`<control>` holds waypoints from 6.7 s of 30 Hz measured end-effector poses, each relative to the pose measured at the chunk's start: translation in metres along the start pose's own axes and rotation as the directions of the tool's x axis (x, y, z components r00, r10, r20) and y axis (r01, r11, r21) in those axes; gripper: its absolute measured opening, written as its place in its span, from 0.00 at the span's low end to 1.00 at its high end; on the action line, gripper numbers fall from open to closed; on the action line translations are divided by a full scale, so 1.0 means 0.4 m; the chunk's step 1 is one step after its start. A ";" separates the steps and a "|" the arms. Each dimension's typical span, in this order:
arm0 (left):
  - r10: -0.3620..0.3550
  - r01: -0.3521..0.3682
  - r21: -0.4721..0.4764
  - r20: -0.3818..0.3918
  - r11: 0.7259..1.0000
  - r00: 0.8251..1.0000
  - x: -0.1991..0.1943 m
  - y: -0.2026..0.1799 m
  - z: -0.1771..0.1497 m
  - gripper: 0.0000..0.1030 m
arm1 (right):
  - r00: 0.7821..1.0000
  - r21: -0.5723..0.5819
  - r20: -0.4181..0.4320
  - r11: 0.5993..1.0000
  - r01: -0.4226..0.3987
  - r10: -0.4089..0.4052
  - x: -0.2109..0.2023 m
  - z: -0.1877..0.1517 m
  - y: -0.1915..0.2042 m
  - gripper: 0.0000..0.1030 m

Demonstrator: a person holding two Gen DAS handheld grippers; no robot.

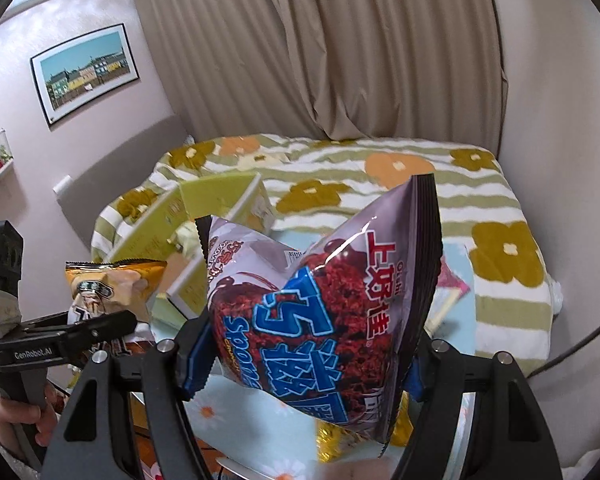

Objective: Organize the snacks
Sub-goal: 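Carry the yellow chip bag into the green box and open the left gripper, then lower the purple-blue bag into the green box and open the right gripper, then move both tools back over the remaining snack bags on the tablecloth, then grasp the shrimp-chip bag with the left gripper while the right grasps the gold wafer bag, then carry the shrimp-chip bag into the green box and open the left gripper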

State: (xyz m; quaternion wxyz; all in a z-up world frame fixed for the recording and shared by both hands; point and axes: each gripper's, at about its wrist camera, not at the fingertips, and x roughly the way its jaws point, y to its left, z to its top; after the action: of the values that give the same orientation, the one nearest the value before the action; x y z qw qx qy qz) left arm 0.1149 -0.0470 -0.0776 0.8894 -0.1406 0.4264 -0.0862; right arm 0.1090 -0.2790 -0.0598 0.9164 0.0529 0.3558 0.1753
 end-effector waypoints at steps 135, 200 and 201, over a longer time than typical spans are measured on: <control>0.221 -0.101 0.674 -0.094 0.731 0.971 0.439 -0.181 -0.126 0.97 | 0.921 0.451 -0.344 0.828 0.334 -0.184 0.146 -0.271 -0.171 0.96; 0.191 -0.035 0.573 -0.215 0.819 0.958 0.490 -0.118 -0.080 0.63 | 0.912 0.583 -0.377 0.722 0.371 -0.164 0.315 -0.283 -0.235 0.54; 0.190 -0.035 0.569 -0.215 0.821 0.958 0.489 -0.117 -0.077 0.63 | 0.909 0.568 -0.379 0.732 0.375 -0.171 0.316 -0.281 -0.232 0.52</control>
State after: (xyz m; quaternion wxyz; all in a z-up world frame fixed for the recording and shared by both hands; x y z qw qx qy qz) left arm 0.2108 -0.1502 -0.2245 0.8303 0.1644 0.5039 -0.1722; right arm 0.1467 -0.3232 -0.2439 0.7955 0.2752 0.5329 -0.0862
